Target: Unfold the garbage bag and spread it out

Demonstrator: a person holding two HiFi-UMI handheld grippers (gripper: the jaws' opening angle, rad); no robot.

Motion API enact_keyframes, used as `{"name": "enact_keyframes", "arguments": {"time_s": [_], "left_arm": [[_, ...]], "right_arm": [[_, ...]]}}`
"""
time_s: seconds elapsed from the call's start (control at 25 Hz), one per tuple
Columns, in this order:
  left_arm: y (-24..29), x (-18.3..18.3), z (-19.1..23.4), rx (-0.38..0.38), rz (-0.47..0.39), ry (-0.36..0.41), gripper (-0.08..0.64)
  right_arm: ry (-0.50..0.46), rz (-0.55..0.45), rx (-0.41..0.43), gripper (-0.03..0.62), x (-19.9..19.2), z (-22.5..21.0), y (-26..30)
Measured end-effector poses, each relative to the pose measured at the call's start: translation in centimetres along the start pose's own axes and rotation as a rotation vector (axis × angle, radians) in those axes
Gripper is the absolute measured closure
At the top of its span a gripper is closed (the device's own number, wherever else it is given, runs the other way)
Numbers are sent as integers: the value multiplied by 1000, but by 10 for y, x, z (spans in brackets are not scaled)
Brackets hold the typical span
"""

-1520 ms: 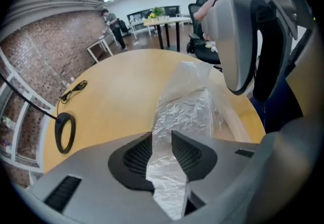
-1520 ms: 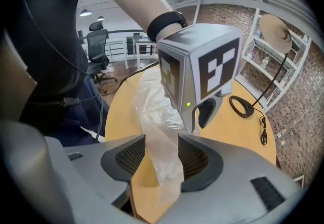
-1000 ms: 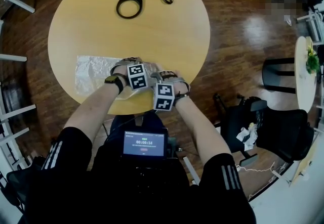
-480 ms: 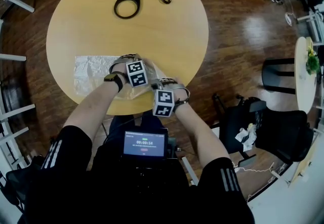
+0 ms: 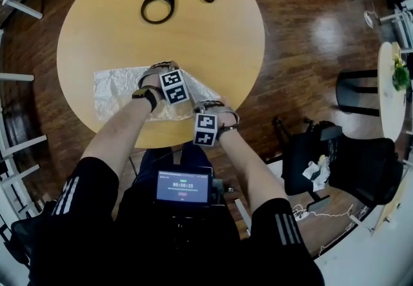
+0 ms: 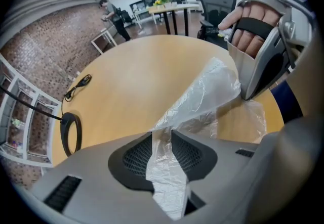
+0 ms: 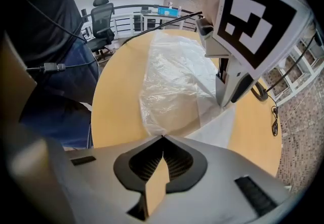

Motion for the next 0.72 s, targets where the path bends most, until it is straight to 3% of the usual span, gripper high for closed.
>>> {"name": "enact_keyframes", "arguments": {"time_s": [0.24,0.4,0.72], "left_arm": [[-1,0,8,7,5,-4,430],[-5,-4,4,-6,-2,30,430],[-57,-6,-16,30,-143,97,430]], "right_arm": [[72,-18,8,552,9,-11,5],[168,-54,-6,523,8,-19,2],[269,-135,-75,502,10,-39,-20]]}}
Point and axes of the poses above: the fingertips, and each gripper's own axes: y forward along the fingers, z to its left, x out of its top, the point moved 5 cm from there along -y, backward along the fingers, and after that the axes turned 9 degrees about -x, right-handed, at the moved point
